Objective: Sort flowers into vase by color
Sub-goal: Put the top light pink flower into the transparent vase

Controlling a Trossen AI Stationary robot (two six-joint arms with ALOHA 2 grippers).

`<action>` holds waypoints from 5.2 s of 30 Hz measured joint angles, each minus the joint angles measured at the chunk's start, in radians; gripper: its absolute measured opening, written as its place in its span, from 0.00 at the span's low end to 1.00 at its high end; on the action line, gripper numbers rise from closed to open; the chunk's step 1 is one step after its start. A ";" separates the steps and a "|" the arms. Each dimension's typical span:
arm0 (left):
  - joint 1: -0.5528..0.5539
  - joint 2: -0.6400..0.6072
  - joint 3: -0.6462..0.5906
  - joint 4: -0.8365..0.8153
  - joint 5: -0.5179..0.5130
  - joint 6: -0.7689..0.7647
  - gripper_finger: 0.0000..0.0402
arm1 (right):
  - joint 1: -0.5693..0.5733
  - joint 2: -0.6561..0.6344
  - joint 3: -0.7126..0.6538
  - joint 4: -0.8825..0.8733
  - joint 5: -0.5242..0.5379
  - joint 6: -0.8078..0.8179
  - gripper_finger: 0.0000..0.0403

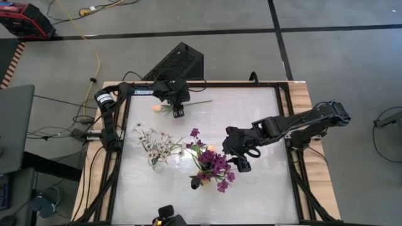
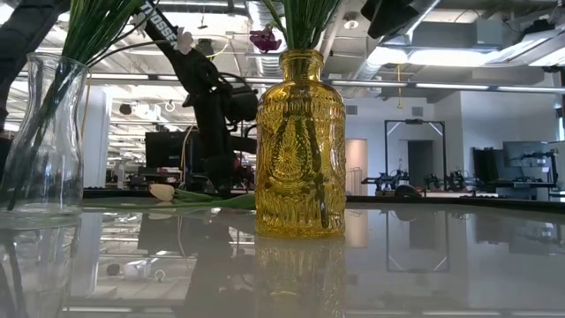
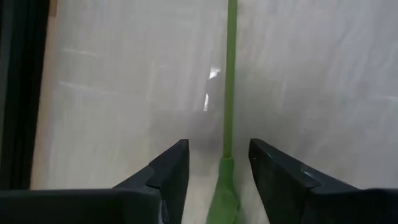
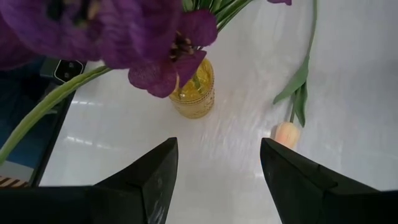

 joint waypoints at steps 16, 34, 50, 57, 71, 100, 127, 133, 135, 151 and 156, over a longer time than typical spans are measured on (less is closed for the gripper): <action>0.008 -0.098 -0.004 -0.124 0.052 -0.052 0.00 | 0.000 0.000 0.000 0.001 0.000 0.026 0.63; -0.038 -0.834 -0.002 -0.017 0.106 -0.335 0.00 | -0.053 0.000 0.069 -0.313 0.071 0.023 0.63; -0.037 -0.961 -0.002 0.081 0.227 -0.610 0.00 | -0.223 0.000 0.179 -0.280 0.953 -0.781 0.63; -0.037 -0.882 -0.002 0.154 0.305 -0.704 0.00 | -0.289 0.000 0.179 0.415 0.993 -1.467 0.63; -0.039 -0.613 -0.002 0.244 0.508 -0.760 0.00 | -0.352 0.052 0.180 0.716 0.598 -1.865 0.63; -0.070 -0.552 -0.002 0.273 0.606 -0.659 0.00 | -0.417 0.190 0.179 0.664 0.763 -1.965 0.21; -0.065 -0.737 -0.002 0.494 0.477 -0.242 0.37 | -0.625 -0.083 0.179 0.178 0.021 -0.778 0.05; -0.072 -0.709 -0.002 0.530 0.466 -0.256 0.37 | -0.671 -0.098 0.179 0.294 -0.282 -0.452 0.05; -0.092 -0.683 -0.002 0.587 0.547 -0.293 0.37 | -0.673 -0.083 0.179 0.363 -0.292 -0.364 0.05; -0.239 -0.611 -0.002 0.786 0.411 -0.293 0.37 | -0.629 -0.021 0.179 0.491 -0.273 -0.289 0.05; -0.275 -0.566 -0.002 0.852 0.412 -0.295 0.37 | -0.608 -0.016 0.179 0.501 -0.260 -0.290 0.05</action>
